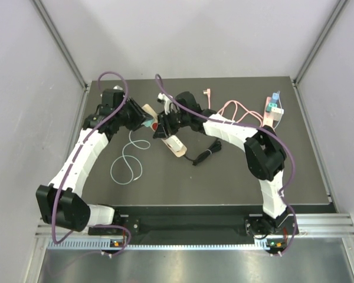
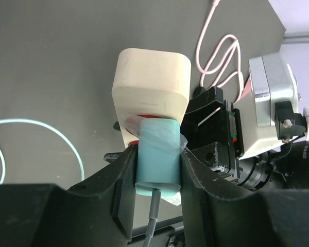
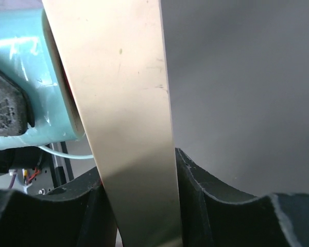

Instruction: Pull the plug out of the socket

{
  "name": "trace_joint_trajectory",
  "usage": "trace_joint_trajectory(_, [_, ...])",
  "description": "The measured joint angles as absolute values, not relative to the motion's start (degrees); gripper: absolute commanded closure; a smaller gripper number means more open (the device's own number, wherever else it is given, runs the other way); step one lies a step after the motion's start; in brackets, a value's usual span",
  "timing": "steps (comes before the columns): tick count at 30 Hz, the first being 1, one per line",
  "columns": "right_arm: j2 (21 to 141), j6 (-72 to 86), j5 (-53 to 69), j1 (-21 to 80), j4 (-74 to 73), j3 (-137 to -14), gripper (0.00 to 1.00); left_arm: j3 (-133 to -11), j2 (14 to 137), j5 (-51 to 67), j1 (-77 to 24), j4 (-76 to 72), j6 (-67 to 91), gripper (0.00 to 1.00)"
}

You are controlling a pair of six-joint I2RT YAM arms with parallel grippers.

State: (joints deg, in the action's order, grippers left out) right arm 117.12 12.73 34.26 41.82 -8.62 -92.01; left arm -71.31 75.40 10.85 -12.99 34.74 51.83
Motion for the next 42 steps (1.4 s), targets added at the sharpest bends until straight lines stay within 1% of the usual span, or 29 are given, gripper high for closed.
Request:
trace_joint_trajectory(3, [116.81, 12.62, 33.71, 41.74, -8.23, -92.44, 1.0, -71.94, 75.61, 13.19, -12.75, 34.2, 49.52, 1.0])
trace_joint_trajectory(9, [116.79, 11.92, 31.97, 41.65, -10.96, -92.16, 1.0, -61.8, 74.22, 25.8, -7.51, 21.34, 53.08, 1.0])
trace_joint_trajectory(12, [116.79, 11.75, 32.18, 41.65, -10.87, -91.92, 1.0, -60.86, 74.19, 29.71, -5.52, 20.78, 53.91, 1.0])
trace_joint_trajectory(14, [116.79, 11.68, 32.62, 41.69, -10.52, -91.92, 1.0, -62.41, 74.19, 29.19, -5.04, 23.73, 52.8, 1.0])
trace_joint_trajectory(19, [116.75, 11.88, 34.74, 42.09, -6.9, -92.18, 1.0, -73.12, 75.68, 21.89, -7.03, 38.17, 47.68, 1.0])
trace_joint_trajectory(22, [116.75, 11.81, 35.16, 42.22, -5.96, -92.33, 1.0, -75.05, 75.81, 19.57, -8.01, 40.8, 45.21, 1.0])
trace_joint_trajectory(26, [116.75, 11.6, 35.11, 42.24, -6.94, -92.16, 1.0, -72.12, 75.44, 23.29, -7.33, 37.41, 44.29, 1.0])
trace_joint_trajectory(31, [116.75, 11.44, 34.7, 42.22, -8.91, -90.59, 1.0, -64.73, 74.19, 28.82, -5.65, 30.39, 49.95, 1.0])
trace_joint_trajectory(37, [116.49, 11.2, 35.11, 42.22, -8.82, -90.37, 1.0, -65.73, 74.19, 28.4, -5.65, 32.27, 54.15, 1.0])
trace_joint_trajectory(42, [116.11, 11.11, 35.0, 42.13, -9.15, -90.37, 1.0, -63.99, 73.67, 30.85, -5.13, 29.93, 57.63, 1.0])
